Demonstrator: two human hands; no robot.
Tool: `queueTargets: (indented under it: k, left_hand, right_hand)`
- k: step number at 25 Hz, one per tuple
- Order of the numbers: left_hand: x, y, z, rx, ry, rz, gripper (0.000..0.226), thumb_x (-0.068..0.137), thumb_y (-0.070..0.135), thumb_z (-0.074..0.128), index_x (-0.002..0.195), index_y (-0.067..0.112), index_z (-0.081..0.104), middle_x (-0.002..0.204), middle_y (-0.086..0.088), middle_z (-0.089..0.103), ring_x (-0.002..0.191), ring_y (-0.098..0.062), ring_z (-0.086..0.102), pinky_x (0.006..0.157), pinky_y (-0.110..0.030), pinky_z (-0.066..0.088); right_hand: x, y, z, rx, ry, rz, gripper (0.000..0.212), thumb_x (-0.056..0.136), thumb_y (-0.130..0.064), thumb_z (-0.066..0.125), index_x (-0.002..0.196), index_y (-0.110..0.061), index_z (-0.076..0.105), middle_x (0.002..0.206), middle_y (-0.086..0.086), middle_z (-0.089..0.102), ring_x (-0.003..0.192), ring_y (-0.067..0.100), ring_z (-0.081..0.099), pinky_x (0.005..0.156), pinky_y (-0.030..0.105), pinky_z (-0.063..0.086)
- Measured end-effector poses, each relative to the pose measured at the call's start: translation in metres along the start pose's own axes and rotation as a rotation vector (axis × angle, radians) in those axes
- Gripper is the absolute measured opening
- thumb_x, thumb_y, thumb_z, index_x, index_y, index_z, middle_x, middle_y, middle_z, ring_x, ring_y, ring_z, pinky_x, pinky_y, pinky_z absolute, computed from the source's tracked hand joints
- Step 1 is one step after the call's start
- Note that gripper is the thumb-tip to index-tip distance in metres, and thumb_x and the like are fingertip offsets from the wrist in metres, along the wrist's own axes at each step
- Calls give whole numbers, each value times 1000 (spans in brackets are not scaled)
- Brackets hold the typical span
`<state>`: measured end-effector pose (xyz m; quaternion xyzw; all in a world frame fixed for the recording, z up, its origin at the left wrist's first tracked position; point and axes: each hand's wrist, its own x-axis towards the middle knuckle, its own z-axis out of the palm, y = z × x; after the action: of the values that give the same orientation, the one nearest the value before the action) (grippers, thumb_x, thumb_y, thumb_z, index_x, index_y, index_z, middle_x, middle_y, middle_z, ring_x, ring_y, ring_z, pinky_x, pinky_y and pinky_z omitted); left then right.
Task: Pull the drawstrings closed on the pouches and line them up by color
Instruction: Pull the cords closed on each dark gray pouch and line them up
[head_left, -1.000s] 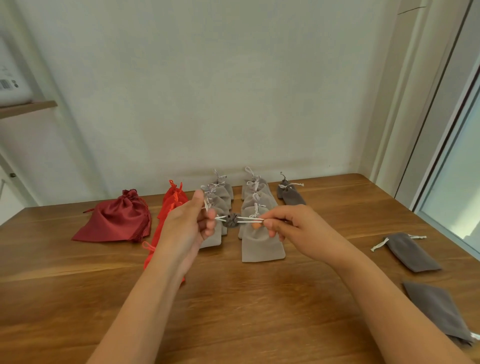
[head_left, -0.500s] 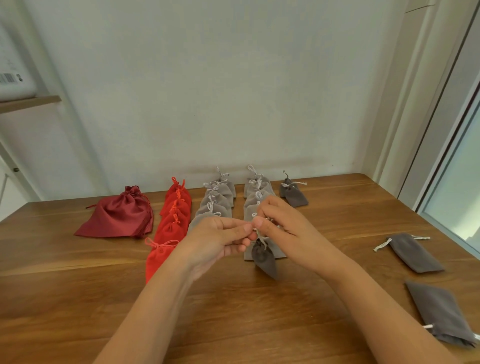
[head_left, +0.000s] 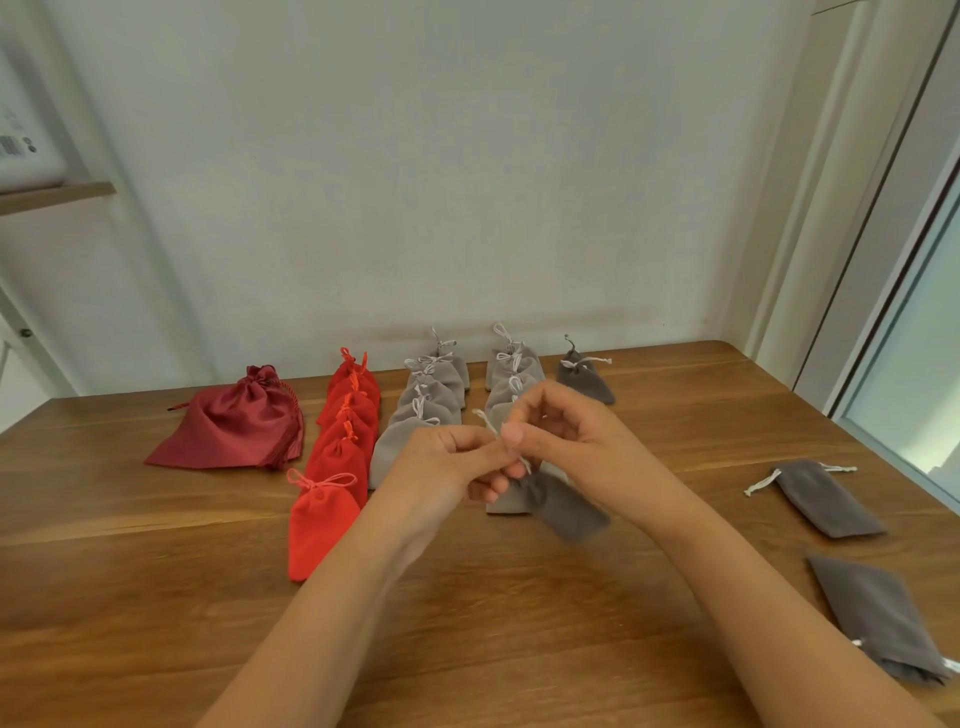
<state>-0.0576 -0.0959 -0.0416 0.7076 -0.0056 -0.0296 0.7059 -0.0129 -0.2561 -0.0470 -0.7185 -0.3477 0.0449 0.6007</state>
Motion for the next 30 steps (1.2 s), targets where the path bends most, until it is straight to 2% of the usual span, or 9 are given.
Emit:
queueTargets:
  k: [5,8,11,13,17,21,24,27,30]
  left_hand:
    - [3,4,-10,-270,-20,6,18,79,21,60,79,10,74,67,-1,66,58,-7,57,55,-16,50]
    - [3,6,-18,-254,-74,5,15,73,17,63,72,14,78,67,0,67,57,-5,58,56,-15,50]
    - [2,7,-23,-73,-27,104,11,64,16,71,72,16,78,65,-1,67,58,-7,56,58,-17,48]
    - [2,7,-25,108,58,203,11,61,20,76,73,20,78,69,-1,71,62,-10,62,63,-20,50]
    - [5,2,-27,435,229,379,17,71,12,81,73,28,75,74,2,73,71,-16,67,68,-27,54]
    - [5,-4,-20,689,349,548,19,77,10,77,85,26,73,69,16,64,68,1,58,64,-9,43]
    - [11,-7,-19,913,431,743,21,78,12,74,98,17,74,69,23,50,69,-1,47,65,-9,38]
    - [14,-10,-16,927,518,763,13,77,17,68,88,15,75,65,20,45,65,-3,43,60,-13,36]
    - [10,-13,-11,760,565,730,11,77,9,75,84,16,73,65,18,55,63,-5,53,58,-8,39]
  right_hand:
    - [0,0,-1,-213,-18,83,24,78,-28,75,98,-15,70,89,6,69,82,16,62,76,30,49]
    - [-2,-4,1,-111,-19,95,22,83,-18,71,106,-18,69,90,16,68,78,17,66,75,28,53]
    - [-4,-10,2,-82,-53,111,24,88,-15,66,112,-19,63,81,25,65,59,-1,60,57,12,45]
    - [-5,-11,1,-128,-54,116,21,90,-14,64,110,-17,63,75,15,67,55,-5,57,53,8,39]
    - [-4,-6,3,-210,-24,138,18,88,-24,67,105,-24,63,71,-8,70,66,-4,64,60,9,44]
    - [-4,-3,10,-237,81,126,17,85,-29,69,101,-28,65,77,-7,72,72,-3,65,64,12,49]
    - [-2,0,12,-293,156,128,21,84,-31,69,106,-32,69,90,-15,70,88,-4,64,77,15,51]
    - [-1,0,16,-450,194,84,25,83,-33,70,108,-29,71,96,-16,70,93,-5,61,82,15,49]
    - [-1,-1,18,-261,155,112,27,87,-41,63,83,-16,74,69,-8,66,67,1,58,63,22,46]
